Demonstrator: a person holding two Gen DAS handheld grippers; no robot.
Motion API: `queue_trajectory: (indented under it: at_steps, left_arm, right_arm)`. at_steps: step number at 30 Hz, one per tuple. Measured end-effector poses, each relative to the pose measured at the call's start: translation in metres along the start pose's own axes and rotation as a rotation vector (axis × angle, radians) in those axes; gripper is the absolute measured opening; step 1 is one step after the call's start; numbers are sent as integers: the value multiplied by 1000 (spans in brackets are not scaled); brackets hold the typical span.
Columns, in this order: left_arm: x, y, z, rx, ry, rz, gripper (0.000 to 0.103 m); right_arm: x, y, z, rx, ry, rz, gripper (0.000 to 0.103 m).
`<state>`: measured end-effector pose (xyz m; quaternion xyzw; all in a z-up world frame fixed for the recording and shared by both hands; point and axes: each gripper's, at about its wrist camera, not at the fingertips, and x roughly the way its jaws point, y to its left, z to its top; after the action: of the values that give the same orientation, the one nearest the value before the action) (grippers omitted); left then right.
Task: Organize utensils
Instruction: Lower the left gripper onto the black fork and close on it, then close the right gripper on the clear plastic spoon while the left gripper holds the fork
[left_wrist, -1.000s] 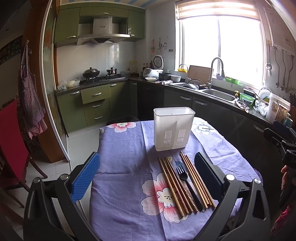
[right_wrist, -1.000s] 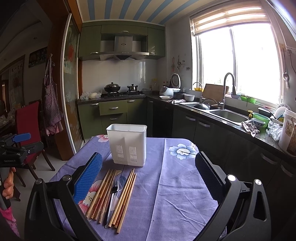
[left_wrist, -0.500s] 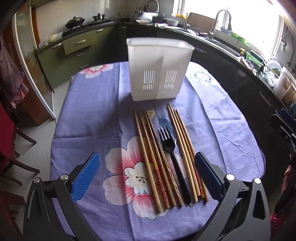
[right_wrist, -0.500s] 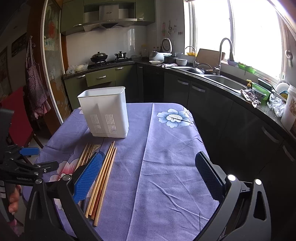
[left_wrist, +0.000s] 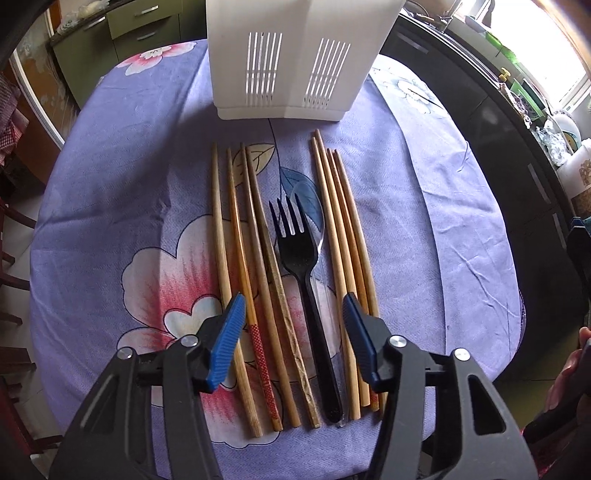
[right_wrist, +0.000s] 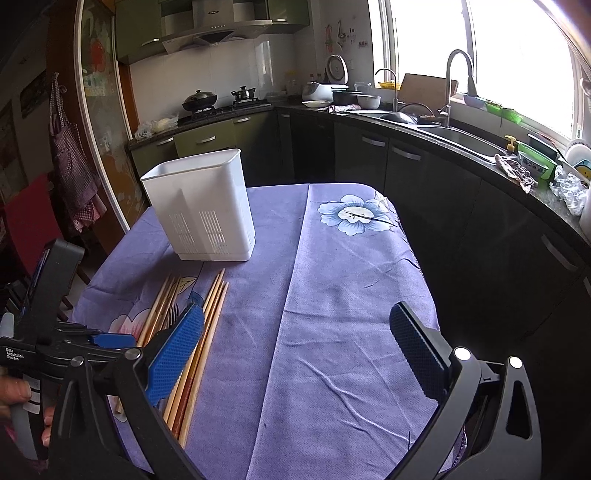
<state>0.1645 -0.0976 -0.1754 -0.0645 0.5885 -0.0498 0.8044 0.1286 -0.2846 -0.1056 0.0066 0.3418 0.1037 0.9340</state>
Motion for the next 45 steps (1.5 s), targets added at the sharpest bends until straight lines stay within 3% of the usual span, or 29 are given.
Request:
queue_trajectory:
  at_steps: [2, 3, 10, 15, 34, 45]
  left_arm:
    - [5, -1, 1, -6, 23, -23, 32]
    - [7, -2, 2, -9, 32, -34, 29]
    - [15, -10, 6, 2, 44, -20, 29]
    - [20, -9, 10, 0, 52, -16, 13]
    - [20, -12, 15, 44, 30, -27, 8]
    - [-20, -1, 13, 75, -79, -32, 8]
  right_arm:
    - [2, 1, 0, -1, 3, 4, 99]
    - [3, 2, 0, -2, 5, 6, 99]
    - [1, 2, -1, -1, 1, 3, 99]
    - [-4, 1, 0, 0, -8, 1, 99]
    - [0, 3, -1, -17, 17, -4, 99]
    - [36, 27, -1, -52, 185, 39, 99]
